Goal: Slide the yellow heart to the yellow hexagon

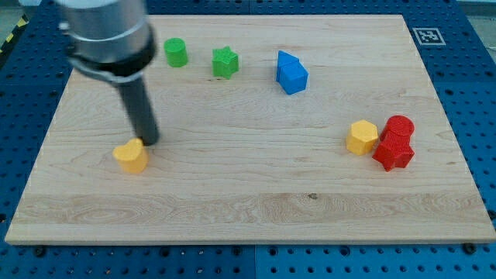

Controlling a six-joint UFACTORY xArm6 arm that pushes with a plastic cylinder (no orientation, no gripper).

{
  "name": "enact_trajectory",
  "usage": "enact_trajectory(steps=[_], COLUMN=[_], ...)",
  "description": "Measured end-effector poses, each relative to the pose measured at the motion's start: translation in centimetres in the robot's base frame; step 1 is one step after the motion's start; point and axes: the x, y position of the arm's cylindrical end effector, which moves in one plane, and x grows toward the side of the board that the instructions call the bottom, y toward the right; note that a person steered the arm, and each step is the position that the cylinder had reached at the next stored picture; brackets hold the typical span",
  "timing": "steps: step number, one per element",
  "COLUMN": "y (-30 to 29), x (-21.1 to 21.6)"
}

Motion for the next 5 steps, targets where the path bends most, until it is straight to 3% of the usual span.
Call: enact_trajectory(steps=[1,2,3,4,5], y=[-1.7,1.5,0.3,-4.7,-4.7], x=[1.5,3.8,3.9,4.6,7.5])
